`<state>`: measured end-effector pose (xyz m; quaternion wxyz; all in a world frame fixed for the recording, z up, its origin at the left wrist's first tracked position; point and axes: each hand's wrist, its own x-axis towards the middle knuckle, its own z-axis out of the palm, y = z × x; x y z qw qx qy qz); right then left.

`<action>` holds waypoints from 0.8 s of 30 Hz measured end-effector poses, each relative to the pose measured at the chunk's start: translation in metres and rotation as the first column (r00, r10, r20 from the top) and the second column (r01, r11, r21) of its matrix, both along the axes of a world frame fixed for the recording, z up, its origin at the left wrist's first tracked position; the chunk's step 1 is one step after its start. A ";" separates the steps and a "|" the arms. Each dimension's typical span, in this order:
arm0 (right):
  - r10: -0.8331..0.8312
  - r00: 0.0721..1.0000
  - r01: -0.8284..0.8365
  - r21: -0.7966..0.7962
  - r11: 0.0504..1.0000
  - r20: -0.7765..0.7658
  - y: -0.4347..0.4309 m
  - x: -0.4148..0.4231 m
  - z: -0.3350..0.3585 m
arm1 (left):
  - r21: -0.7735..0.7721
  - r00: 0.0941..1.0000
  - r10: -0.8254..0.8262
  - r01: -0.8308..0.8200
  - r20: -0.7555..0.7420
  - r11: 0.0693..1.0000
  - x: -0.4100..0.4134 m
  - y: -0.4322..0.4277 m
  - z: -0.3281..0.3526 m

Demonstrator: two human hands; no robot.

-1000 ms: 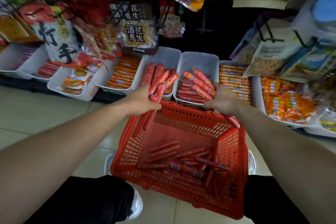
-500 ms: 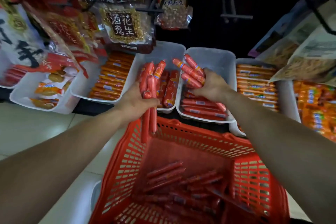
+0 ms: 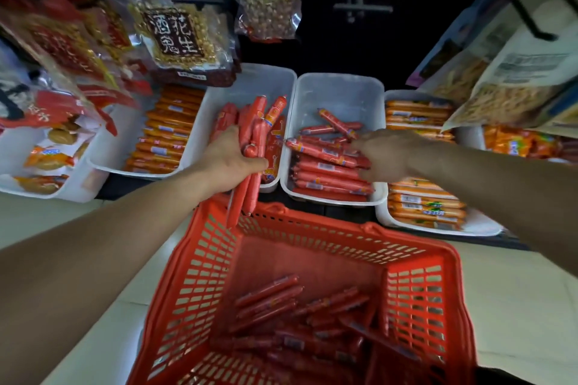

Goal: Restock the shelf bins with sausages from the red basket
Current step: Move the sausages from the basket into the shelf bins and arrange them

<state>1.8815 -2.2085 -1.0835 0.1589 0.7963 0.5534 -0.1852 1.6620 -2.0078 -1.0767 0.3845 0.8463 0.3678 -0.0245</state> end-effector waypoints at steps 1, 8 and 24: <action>0.008 1.000 -0.008 0.004 1.000 -0.001 -0.009 0.002 0.000 | 0.053 0.998 -0.053 0.055 -0.038 0.997 0.008 -0.002 -0.001; -0.369 0.918 0.397 0.283 0.873 -0.149 -0.069 -0.002 -0.053 | 0.100 0.934 -0.330 0.345 -0.139 0.933 0.088 -0.024 0.005; -0.495 0.799 0.598 0.372 0.710 -0.342 -0.091 -0.010 -0.099 | 0.365 0.717 -0.605 0.697 -0.345 0.617 0.130 -0.059 -0.058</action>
